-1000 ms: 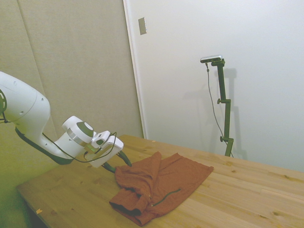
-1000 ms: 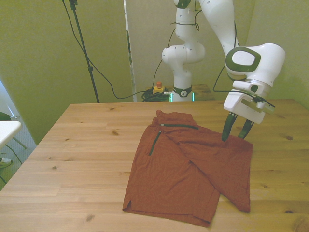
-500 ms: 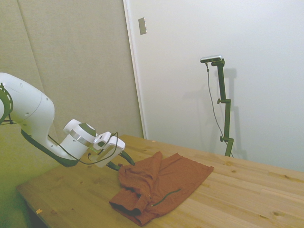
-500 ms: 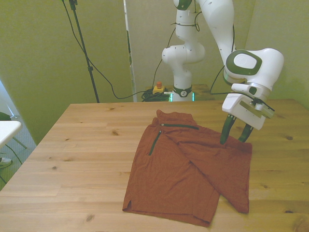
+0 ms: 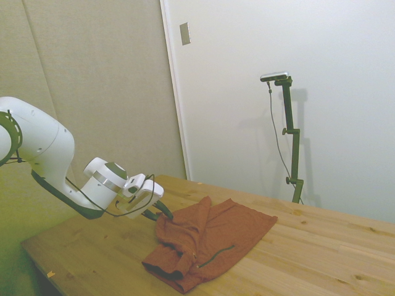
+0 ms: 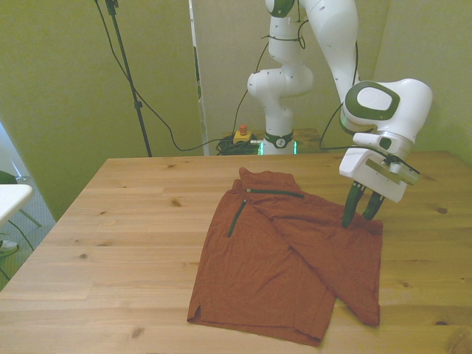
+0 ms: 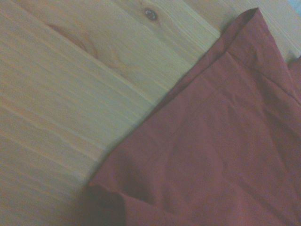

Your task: Fold the shorts

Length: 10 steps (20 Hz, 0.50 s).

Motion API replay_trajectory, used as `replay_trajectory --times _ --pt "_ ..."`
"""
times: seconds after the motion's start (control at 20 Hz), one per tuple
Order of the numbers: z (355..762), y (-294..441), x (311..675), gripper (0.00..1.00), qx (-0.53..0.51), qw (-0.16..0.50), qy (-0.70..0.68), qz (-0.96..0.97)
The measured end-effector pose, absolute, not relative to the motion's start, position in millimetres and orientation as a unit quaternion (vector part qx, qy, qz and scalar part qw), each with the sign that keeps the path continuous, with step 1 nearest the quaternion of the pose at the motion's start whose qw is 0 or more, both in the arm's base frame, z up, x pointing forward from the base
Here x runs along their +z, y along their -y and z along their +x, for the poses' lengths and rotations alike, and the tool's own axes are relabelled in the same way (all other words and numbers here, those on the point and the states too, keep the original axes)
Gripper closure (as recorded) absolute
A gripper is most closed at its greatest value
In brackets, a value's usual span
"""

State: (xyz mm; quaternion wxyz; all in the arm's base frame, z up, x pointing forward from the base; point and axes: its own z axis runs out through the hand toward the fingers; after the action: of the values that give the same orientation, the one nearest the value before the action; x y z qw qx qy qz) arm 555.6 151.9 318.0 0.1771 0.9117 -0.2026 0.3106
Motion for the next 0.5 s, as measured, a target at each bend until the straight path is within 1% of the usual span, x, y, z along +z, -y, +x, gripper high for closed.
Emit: replay_trajectory --times 0.5 --pt "555.9 -150.6 308.7 1.0 0.308 0.18 0.198 0.913"
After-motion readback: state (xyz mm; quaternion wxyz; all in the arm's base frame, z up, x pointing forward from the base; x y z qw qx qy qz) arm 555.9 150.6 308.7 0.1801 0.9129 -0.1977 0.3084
